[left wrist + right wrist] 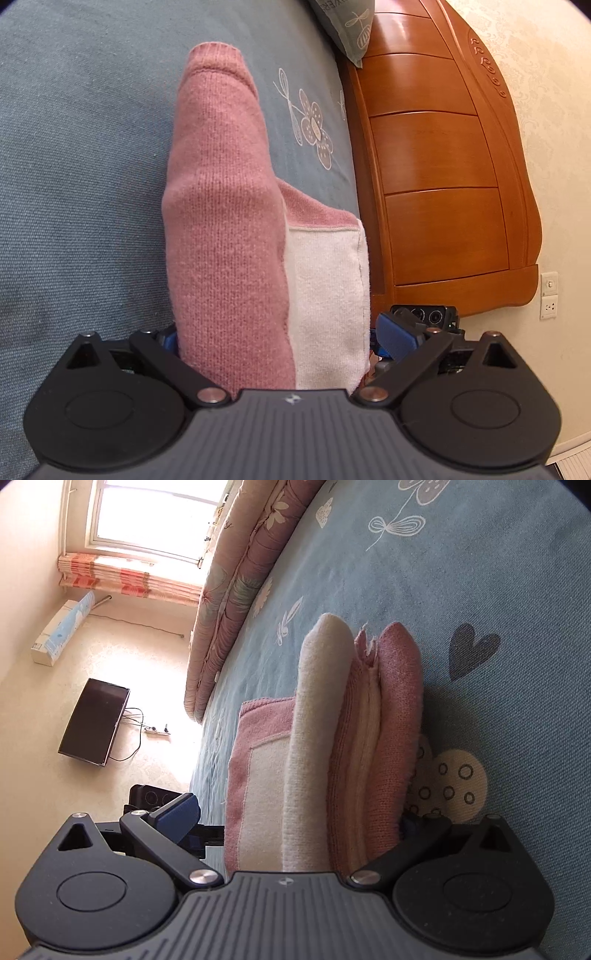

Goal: Fold clothes
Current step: 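Lift the sweater with both tools and fold it in half, then lower the folded sweater onto the bed and open both tools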

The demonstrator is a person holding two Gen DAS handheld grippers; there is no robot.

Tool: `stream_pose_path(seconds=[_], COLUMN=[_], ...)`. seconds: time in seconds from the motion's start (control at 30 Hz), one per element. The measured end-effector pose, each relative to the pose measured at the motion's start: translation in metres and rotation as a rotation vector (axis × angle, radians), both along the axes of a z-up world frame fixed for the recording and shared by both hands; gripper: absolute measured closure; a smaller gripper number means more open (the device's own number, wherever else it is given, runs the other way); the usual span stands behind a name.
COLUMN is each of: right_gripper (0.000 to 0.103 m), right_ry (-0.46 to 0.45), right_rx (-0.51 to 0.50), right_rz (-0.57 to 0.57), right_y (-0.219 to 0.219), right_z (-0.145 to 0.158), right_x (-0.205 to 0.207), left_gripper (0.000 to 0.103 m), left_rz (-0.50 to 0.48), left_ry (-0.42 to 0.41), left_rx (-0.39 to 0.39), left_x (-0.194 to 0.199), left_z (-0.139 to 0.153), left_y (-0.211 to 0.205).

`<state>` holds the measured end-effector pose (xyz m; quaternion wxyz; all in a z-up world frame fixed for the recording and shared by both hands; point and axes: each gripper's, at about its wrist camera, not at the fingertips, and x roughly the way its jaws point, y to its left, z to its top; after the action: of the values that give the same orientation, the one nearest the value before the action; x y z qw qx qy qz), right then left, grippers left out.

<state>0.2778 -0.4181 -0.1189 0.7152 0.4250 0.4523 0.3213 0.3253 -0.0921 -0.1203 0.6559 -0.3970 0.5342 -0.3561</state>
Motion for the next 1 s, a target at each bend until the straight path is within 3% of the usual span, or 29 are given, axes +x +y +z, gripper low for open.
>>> stream_pose_path(seconds=[0.4, 1.0], right_gripper=[0.000, 0.000], right_ry=[-0.045, -0.085], right_rx=[-0.065, -0.163], right_rz=[-0.057, -0.207], right_y=[-0.050, -0.180], right_z=[0.034, 0.062], right_x=[-0.006, 0.028], left_gripper=[0.006, 0.006], left_rz=[-0.087, -0.198], left_ry=[-0.035, -0.021], left_rx=[-0.041, -0.123], left_x=[0.020, 0.079], left_z=[0.023, 0.008], left_y=[-0.060, -0.175])
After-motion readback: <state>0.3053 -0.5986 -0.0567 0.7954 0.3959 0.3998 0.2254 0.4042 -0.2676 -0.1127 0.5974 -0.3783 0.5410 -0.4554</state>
